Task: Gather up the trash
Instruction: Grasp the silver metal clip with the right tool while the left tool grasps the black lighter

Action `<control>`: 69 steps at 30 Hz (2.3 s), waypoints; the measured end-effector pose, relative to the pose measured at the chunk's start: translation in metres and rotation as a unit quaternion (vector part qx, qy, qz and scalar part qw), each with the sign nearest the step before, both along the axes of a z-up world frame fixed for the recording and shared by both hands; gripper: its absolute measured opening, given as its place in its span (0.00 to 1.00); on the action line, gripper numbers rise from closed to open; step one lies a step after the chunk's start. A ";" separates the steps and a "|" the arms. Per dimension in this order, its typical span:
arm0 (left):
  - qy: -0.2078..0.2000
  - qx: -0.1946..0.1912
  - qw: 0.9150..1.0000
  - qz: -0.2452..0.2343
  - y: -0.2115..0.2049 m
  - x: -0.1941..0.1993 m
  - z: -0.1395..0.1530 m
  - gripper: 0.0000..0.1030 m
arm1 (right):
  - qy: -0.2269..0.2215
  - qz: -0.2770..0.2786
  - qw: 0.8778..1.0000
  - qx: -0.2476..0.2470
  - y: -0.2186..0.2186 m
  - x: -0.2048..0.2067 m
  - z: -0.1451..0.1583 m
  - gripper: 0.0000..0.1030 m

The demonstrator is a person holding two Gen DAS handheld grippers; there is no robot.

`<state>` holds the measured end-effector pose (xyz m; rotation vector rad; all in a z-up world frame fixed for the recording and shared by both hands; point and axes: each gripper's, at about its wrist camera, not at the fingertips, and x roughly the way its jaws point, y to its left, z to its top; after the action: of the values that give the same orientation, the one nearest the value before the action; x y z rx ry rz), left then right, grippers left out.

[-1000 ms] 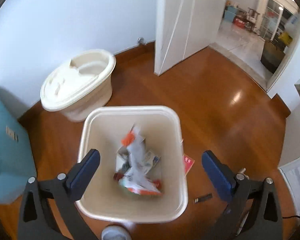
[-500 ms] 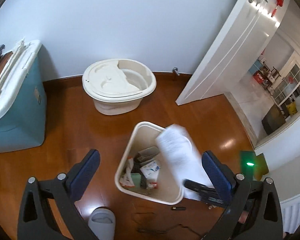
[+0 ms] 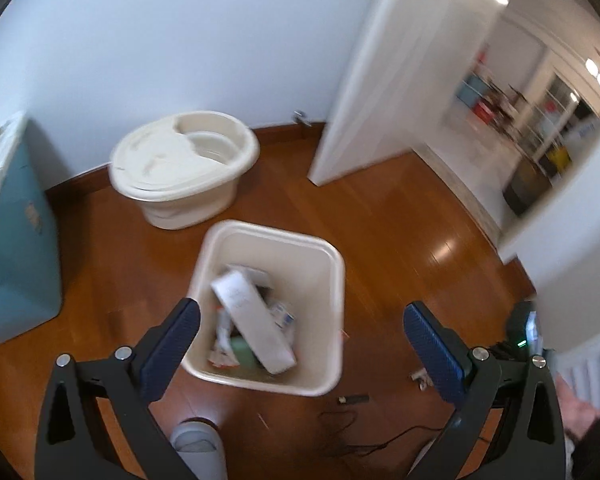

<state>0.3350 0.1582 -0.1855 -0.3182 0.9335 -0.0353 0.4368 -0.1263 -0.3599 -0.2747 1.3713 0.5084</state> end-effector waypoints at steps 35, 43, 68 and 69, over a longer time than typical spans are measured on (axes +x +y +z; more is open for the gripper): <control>0.111 0.113 0.969 -0.188 -0.224 0.008 -0.239 1.00 | 0.110 -0.059 0.987 -0.096 -0.174 0.042 -0.297 0.28; 0.134 0.267 0.845 -0.443 -0.292 0.014 -0.339 0.99 | 0.052 -0.134 0.989 0.025 -0.218 0.036 -0.254 0.28; 0.212 0.253 0.780 -0.531 -0.335 0.025 -0.399 0.18 | 0.013 -0.238 0.963 0.129 -0.258 -0.007 -0.228 0.28; 0.209 0.246 0.791 -0.520 -0.332 0.024 -0.395 0.18 | 0.013 -0.239 0.963 0.127 -0.258 -0.006 -0.227 0.28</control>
<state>0.3593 -0.1738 -0.5802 0.7442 1.4230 -0.7530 0.4303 -0.3847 -0.5869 0.2714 1.3234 0.2774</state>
